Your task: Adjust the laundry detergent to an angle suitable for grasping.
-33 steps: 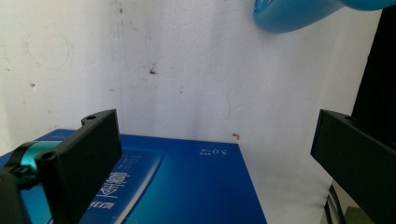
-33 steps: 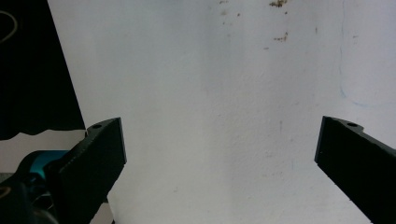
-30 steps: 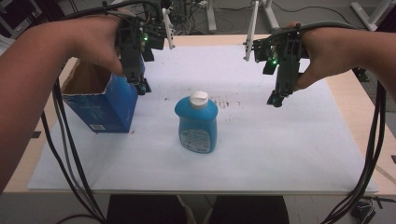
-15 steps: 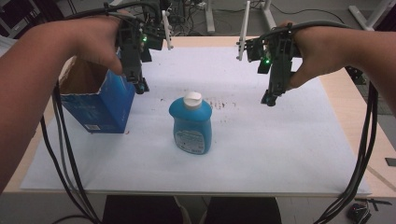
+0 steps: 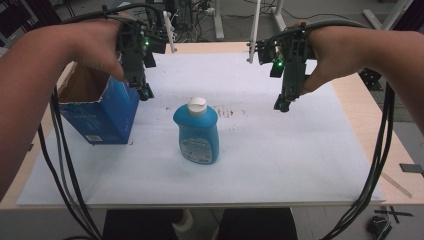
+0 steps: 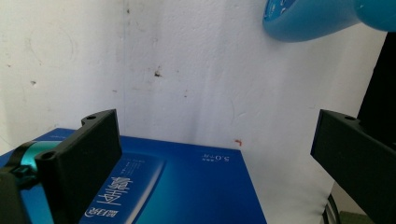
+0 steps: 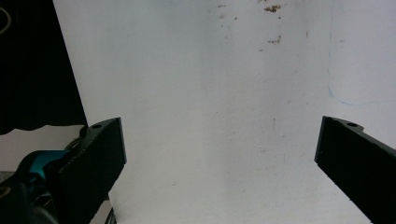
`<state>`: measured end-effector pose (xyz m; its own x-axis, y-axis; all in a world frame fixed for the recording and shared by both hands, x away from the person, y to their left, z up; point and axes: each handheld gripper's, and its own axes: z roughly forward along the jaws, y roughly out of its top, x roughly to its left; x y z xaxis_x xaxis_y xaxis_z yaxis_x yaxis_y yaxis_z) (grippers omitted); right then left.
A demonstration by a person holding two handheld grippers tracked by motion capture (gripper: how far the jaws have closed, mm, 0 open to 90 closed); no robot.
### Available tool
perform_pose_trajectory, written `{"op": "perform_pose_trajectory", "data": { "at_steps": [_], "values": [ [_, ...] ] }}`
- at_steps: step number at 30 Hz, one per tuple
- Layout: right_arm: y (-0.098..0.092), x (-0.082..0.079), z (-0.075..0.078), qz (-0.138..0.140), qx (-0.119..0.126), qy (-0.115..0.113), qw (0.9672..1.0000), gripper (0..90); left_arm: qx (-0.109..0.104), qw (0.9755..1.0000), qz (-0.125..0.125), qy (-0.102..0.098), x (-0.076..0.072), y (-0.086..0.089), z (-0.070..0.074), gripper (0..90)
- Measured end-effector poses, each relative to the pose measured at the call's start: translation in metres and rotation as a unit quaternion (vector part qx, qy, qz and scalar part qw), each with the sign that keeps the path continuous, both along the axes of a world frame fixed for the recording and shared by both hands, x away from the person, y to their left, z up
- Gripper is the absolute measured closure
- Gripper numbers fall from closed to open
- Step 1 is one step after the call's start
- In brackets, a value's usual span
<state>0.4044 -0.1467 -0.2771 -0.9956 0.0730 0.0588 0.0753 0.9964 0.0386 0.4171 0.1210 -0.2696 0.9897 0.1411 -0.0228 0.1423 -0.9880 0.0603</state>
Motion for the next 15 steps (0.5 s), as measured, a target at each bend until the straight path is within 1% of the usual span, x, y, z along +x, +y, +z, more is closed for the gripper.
{"op": "perform_pose_trajectory", "data": {
  "at_steps": [2, 6, 10, 15],
  "values": [
    [0.0, -0.0009, 0.0004, 0.004, 0.0, 0.001, 1.0, 1.2, -0.001, 1.0, 0.001, 0.001, 0.0, -0.0016, -0.0007, 1.7],
    [0.0, -0.0015, 0.001, 0.004, 0.002, -0.001, 1.0, 1.2, 0.001, 1.0, 0.0, 0.001, 0.0006, -0.0026, -0.0018, 1.7],
    [-0.0009, -0.0009, 0.0008, -0.001, -0.001, -0.003, 1.0, 1.2, 0.0, 1.0, 0.002, 0.0, 0.0001, -0.0009, -0.0027, 1.7],
    [-0.0021, -0.002, 0.0032, -0.002, 0.004, -0.002, 1.0, 1.2, -0.001, 1.0, 0.003, 0.008, 0.0033, 0.0003, -0.0058, 1.7]
  ]
}}
